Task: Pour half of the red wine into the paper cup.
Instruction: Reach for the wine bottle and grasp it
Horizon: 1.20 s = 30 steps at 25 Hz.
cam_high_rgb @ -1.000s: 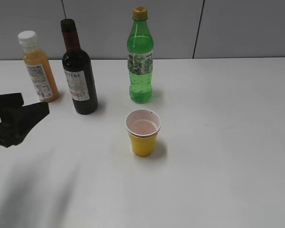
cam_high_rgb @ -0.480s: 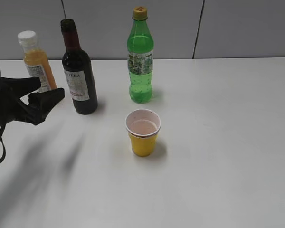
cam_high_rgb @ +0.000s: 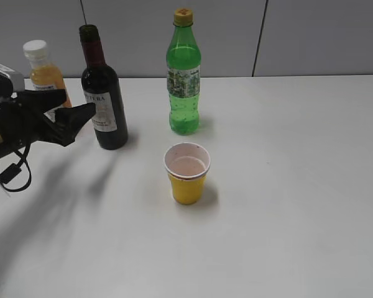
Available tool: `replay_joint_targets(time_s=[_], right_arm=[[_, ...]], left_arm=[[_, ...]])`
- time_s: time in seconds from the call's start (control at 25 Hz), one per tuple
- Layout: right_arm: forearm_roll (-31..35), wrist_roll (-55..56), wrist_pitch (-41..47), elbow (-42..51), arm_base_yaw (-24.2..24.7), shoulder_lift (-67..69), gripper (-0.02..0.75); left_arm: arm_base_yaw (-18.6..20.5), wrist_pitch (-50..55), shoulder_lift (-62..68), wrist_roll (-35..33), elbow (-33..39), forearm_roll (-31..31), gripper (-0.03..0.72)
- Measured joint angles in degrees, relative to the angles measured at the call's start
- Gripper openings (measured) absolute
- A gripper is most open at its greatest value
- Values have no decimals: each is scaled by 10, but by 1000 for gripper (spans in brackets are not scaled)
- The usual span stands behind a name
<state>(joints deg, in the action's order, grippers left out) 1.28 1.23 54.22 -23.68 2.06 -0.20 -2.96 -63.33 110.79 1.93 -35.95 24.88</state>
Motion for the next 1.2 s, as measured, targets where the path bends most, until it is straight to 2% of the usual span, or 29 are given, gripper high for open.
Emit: replay_joint_targets(time_s=[0.48,1.2], right_arm=[[0,0,0,0,0,0,591],[0,0,0,0,0,0,591]], left_arm=[[0,-13,69,2,-82,47,603],[-3,-27,142,78,-182,131,603]])
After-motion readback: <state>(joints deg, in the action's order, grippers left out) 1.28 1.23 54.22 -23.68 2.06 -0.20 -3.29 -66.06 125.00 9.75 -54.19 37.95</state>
